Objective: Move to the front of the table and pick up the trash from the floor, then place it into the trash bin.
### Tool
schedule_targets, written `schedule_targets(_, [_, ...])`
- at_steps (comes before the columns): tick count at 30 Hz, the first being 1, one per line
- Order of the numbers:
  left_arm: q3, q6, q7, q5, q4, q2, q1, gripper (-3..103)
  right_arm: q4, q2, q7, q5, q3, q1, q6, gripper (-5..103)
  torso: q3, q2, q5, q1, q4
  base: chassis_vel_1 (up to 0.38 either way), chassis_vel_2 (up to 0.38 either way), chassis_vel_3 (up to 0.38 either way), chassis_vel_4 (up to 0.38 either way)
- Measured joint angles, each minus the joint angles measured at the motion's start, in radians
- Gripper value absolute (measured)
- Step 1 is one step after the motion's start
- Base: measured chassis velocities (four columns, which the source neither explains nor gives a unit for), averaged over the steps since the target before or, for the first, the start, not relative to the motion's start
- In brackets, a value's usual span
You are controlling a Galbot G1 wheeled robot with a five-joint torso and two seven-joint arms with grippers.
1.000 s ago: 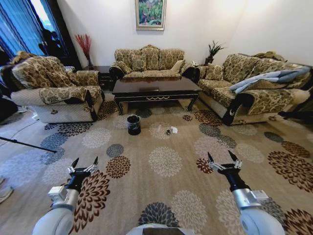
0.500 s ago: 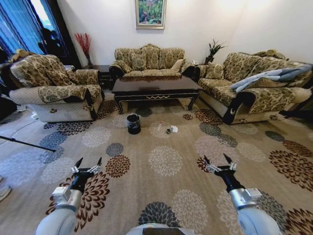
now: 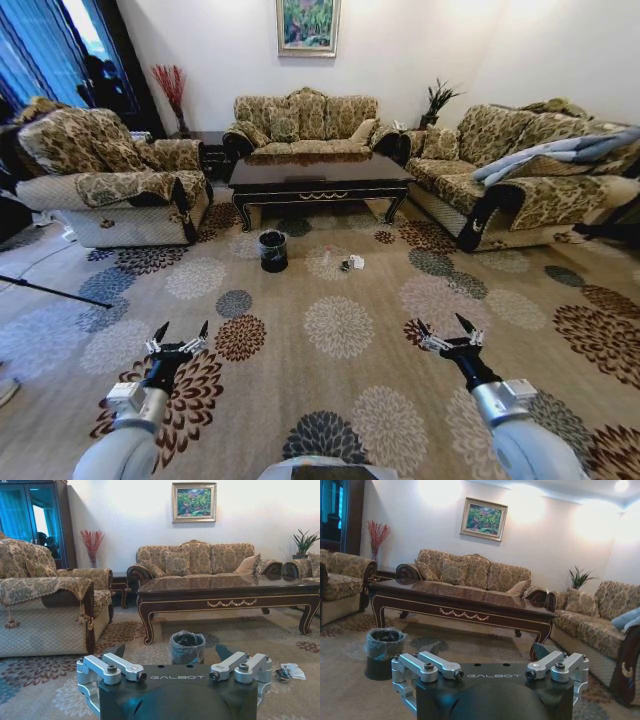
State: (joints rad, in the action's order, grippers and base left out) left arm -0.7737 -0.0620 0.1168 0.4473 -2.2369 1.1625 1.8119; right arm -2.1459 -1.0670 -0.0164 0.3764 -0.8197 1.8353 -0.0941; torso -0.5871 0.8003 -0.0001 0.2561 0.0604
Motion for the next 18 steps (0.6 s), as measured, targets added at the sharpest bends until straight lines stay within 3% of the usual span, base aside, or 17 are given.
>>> schedule_targets(18, [-0.010, 0.003, 0.015, 0.015, 0.003, -0.003, 0.023, 100, -0.016, -0.052, 0.010, -0.043, -0.004, 0.029, -0.019, 100, 0.045, -0.079, 0.0000, -0.034, -0.0002, 0.000, 0.000, 0.000, 0.000])
